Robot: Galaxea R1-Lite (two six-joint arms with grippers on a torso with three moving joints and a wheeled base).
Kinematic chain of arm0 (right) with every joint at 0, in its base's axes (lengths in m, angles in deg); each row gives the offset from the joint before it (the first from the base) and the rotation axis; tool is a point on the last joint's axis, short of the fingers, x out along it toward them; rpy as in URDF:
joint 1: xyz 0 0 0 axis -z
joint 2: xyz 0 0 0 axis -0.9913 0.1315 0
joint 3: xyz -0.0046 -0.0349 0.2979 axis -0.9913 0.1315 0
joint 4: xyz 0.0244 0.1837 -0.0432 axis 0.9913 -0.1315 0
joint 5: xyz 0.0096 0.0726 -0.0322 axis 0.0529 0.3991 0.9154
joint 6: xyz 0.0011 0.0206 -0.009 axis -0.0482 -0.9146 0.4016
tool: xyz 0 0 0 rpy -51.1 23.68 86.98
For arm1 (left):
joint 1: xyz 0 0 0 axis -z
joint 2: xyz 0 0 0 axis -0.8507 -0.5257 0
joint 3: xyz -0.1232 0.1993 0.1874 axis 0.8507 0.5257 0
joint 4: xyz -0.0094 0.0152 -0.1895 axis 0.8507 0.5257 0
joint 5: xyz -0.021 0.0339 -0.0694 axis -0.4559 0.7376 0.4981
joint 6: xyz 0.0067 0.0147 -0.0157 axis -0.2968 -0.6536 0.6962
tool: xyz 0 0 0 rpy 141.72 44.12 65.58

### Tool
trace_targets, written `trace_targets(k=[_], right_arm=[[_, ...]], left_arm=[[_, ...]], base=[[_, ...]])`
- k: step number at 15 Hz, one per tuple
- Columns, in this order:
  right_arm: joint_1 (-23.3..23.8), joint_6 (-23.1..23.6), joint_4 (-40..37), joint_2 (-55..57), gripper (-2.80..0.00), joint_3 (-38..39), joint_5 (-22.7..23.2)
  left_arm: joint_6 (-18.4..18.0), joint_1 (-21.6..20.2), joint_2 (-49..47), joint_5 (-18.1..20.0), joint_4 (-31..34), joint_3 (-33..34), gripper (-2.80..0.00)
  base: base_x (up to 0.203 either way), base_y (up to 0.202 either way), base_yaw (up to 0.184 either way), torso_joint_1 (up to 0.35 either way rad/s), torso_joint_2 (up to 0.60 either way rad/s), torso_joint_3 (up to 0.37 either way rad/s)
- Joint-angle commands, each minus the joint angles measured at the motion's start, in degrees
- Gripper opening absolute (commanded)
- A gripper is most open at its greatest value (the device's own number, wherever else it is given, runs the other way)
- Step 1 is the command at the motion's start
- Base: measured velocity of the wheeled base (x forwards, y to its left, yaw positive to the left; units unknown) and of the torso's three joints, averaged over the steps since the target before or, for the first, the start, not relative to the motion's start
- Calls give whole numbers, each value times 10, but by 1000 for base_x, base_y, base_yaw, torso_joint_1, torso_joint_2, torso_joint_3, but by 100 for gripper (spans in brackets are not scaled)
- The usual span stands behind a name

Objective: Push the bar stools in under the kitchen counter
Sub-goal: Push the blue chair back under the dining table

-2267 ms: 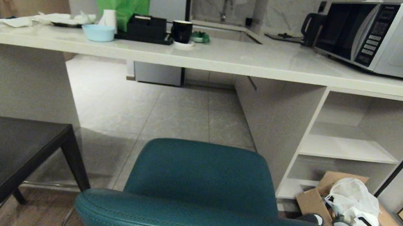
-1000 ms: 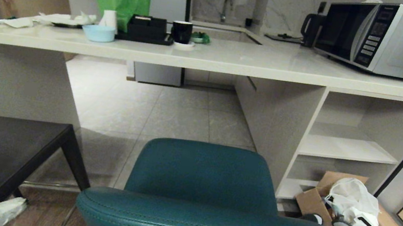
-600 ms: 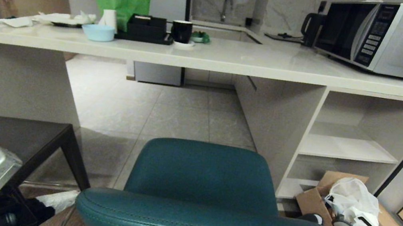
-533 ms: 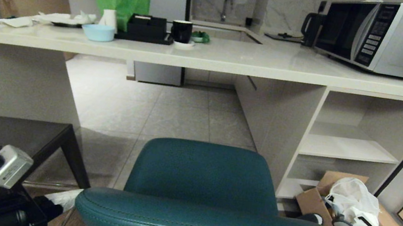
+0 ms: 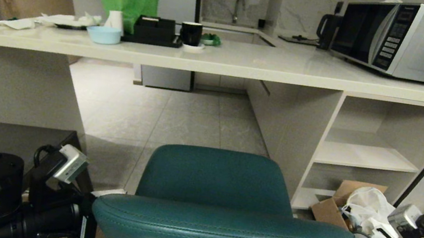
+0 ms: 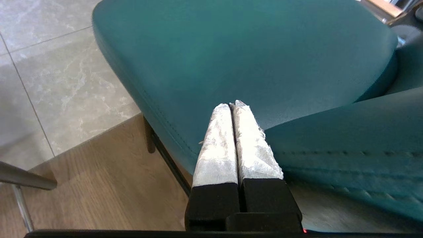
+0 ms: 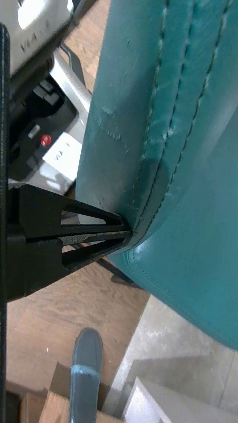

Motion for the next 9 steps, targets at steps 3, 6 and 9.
trace_targets(k=[3, 6, 9], right_arm=[[-12, 3, 11, 57, -280, -39, 10], [-12, 5, 43, 111, -280, -81, 9], [-13, 4, 90, 153, -280, -107, 6]], left_arm=[[1, 29, -33, 3, 0, -10, -280], [2, 37, -40, 2, 0, -13, -280], [2, 36, -43, -11, 0, -16, -280]], base=[[0, 0, 0, 0, 0, 0], [0, 0, 0, 0, 0, 0], [0, 0, 0, 0, 0, 0]])
